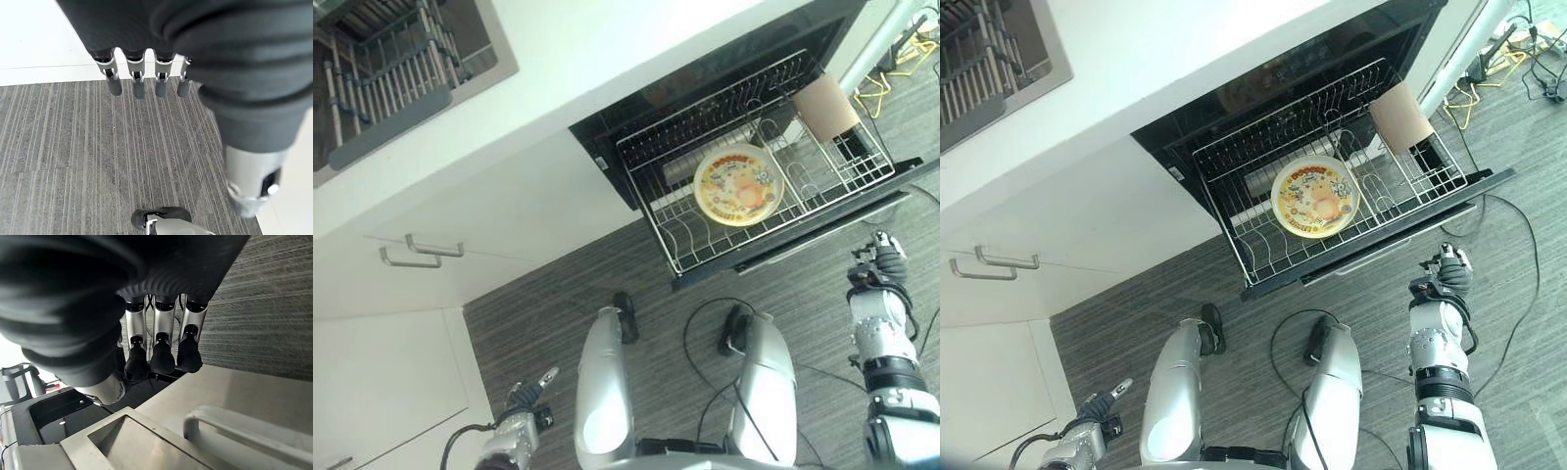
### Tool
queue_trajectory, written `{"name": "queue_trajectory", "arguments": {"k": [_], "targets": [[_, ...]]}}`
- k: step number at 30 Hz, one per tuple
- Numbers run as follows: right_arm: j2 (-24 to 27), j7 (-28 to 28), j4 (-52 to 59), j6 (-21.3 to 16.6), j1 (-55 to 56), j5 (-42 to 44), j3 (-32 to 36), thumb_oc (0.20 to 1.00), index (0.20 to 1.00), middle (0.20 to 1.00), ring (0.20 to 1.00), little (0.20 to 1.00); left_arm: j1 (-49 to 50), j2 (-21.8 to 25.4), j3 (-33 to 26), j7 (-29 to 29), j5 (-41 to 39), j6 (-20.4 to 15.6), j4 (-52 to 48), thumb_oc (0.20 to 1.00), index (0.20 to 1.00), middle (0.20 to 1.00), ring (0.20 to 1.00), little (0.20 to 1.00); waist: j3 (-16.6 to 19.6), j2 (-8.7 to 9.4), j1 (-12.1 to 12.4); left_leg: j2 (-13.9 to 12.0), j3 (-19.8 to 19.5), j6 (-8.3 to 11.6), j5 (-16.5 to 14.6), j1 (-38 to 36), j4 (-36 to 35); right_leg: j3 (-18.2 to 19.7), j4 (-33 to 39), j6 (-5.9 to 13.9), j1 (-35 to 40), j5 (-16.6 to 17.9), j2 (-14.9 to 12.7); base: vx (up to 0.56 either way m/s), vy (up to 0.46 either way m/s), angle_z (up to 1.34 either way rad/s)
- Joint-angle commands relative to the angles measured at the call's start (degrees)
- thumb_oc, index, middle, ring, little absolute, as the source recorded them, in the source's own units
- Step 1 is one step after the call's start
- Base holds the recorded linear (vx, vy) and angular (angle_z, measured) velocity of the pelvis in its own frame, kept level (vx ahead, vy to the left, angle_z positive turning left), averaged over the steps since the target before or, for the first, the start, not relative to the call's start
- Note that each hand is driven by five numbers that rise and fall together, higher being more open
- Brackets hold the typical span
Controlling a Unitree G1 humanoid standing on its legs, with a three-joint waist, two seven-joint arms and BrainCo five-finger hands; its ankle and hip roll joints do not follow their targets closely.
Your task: Place the dishes in the dishwasher.
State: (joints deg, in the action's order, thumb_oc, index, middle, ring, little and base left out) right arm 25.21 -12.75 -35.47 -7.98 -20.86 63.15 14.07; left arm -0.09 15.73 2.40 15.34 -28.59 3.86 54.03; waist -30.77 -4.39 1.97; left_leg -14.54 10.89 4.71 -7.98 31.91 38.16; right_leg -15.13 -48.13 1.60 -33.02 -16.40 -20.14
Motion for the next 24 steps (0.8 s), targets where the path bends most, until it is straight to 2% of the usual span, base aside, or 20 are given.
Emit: {"name": "queue_trajectory", "arguments": {"k": [1,4,5,8,13,19,24], "targets": [[0.6,3.7,-1.8,0.9,2.4,7.0,1.8,0.200,0.200,0.200,0.200,0.200,1.4,3.0,2.6,-0.3,1.1,-0.3,1.5,1.000,1.000,1.000,1.000,1.000,3.4,0.74,-0.3,0.3,-1.6,0.78,-2.0,-2.7,-3.7,2.5,1.2,2.55,2.2,-0.6,-1.8,0.05,0.020,0.07],[0.6,6.1,-6.4,4.9,1.6,9.7,1.2,0.200,0.200,0.200,0.200,0.200,1.5,3.1,2.8,-0.5,1.6,-0.1,1.8,1.000,1.000,1.000,1.000,1.000,3.7,0.42,0.2,0.4,-1.8,0.89,-1.7,-2.8,-3.6,2.3,0.9,2.56,2.3,-0.5,-2.3,0.04,0.006,0.03],[0.9,8.0,-8.5,8.3,0.7,10.1,0.3,0.200,0.200,0.200,0.200,0.200,1.6,3.2,3.0,-0.4,2.0,0.6,1.4,1.000,1.000,1.000,1.000,1.000,3.7,0.22,0.6,0.5,-2.0,0.81,-1.8,-2.7,-3.3,2.3,0.4,2.54,2.1,-0.5,-2.4,0.00,0.000,0.00],[1.7,10.6,-10.0,12.4,-2.3,7.8,-2.2,0.200,0.200,0.200,0.200,0.200,2.0,3.2,3.2,-1.0,2.9,0.9,1.0,1.000,1.000,1.000,1.000,1.000,3.9,-0.22,1.4,1.0,-2.4,0.81,-1.7,-2.9,-3.4,2.4,-0.1,2.47,2.0,-0.7,-2.5,0.01,0.004,0.01],[4.6,12.0,-7.5,16.0,-10.6,-3.9,-7.5,0.200,0.200,0.200,0.200,0.200,3.3,3.0,3.5,-1.6,3.8,1.1,-0.5,1.000,1.000,1.000,1.000,1.000,3.9,-1.14,2.9,1.6,-2.3,1.01,-1.1,-4.2,-4.7,2.0,0.0,2.40,2.9,-1.0,-3.1,0.02,0.044,0.05],[4.5,11.1,0.6,17.1,-16.7,-10.2,-12.6,0.200,0.200,0.200,0.200,0.200,3.3,3.4,3.9,-2.0,2.6,1.6,-1.0,1.000,1.000,1.000,1.000,1.000,3.2,-1.10,3.9,1.5,-2.4,0.96,-0.7,-4.2,-5.2,1.9,-0.4,2.31,2.9,-1.7,-3.0,0.00,0.014,0.02],[6.4,10.2,-0.6,18.5,-25.0,-13.7,-15.7,0.200,0.200,0.200,0.200,0.200,3.0,3.9,4.7,-2.4,2.9,1.4,-0.8,1.000,1.000,1.000,1.000,1.000,2.9,-1.29,5.6,1.3,-2.5,1.24,0.1,-4.8,-6.3,0.7,0.0,2.41,3.9,-2.0,-3.6,0.00,0.001,0.10]]}}
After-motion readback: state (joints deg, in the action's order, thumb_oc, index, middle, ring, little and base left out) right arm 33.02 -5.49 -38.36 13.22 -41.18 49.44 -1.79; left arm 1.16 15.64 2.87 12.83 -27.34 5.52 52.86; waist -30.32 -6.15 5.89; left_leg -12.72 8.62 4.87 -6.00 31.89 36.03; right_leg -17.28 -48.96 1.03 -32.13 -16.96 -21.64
